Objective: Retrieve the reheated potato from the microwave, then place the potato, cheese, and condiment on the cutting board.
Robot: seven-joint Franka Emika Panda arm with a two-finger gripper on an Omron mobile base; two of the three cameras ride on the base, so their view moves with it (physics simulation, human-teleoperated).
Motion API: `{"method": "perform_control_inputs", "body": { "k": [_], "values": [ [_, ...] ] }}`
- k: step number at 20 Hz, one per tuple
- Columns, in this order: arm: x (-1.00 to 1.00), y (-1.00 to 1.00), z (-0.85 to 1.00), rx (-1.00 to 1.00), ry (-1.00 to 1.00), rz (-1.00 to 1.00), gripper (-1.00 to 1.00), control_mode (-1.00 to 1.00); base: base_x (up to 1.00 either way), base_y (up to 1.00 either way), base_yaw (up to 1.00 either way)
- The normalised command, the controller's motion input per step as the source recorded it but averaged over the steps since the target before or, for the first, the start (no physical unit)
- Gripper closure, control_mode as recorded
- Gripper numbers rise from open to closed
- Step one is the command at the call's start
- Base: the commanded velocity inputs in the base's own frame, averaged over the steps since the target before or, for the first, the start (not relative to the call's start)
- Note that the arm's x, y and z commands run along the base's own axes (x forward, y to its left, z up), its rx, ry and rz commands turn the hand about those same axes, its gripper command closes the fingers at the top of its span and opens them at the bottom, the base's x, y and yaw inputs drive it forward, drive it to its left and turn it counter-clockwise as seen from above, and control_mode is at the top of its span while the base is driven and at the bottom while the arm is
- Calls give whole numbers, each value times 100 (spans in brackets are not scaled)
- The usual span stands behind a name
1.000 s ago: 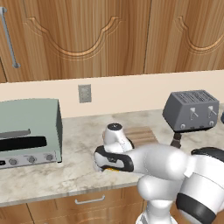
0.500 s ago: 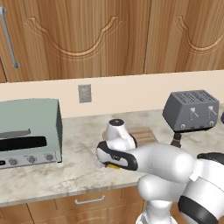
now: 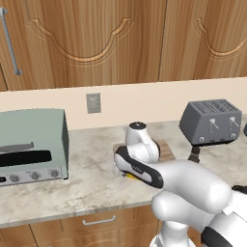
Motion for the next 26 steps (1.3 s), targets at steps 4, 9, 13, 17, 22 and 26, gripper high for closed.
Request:
{"method": "perform_control_inputs", "body": {
  "k": [4,9,13,17,22,26],
  "values": [
    [4,-26,30,0,0,-8,100,-100,0,0,0],
    [27,-34,6,0,6,-20,100,-100,0,0,0],
    [34,-34,4,0,7,-25,100,-100,0,0,0],
    [40,-25,8,0,5,-22,100,-100,0,0,0],
    [31,-35,9,0,2,-18,100,-100,0,0,0],
    [29,-37,4,0,0,-17,100,-100,0,0,0]
  ]
}}
